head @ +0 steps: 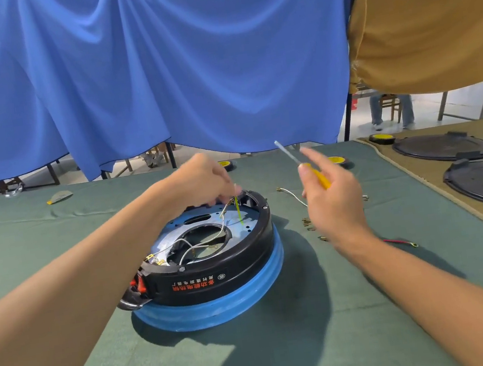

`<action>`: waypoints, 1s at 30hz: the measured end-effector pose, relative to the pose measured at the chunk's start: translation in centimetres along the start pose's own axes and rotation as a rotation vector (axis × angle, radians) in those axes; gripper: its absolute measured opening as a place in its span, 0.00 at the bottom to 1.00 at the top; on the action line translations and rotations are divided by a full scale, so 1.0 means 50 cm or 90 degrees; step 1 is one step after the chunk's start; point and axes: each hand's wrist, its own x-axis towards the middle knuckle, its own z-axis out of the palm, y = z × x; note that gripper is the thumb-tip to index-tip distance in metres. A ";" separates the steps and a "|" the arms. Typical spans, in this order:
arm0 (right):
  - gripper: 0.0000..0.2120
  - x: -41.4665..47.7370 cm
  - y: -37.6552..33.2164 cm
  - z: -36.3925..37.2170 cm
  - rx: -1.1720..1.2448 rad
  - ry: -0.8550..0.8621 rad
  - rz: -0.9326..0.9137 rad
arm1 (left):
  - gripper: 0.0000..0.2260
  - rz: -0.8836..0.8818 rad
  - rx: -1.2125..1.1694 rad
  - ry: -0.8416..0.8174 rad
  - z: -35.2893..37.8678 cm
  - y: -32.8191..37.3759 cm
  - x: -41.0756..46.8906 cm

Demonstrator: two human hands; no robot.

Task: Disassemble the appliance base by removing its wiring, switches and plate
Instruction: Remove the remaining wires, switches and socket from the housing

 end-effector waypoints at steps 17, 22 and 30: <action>0.08 0.095 -0.063 -0.102 -0.089 -0.335 0.071 | 0.05 0.027 -0.573 0.039 0.113 0.117 -0.005; 0.04 0.095 -0.052 -0.101 -0.126 -0.333 0.069 | 0.05 0.031 -0.594 0.017 0.122 0.109 -0.015; 0.05 0.108 -0.047 -0.149 -0.311 -0.342 0.009 | 0.12 0.107 0.008 0.077 0.119 0.068 -0.016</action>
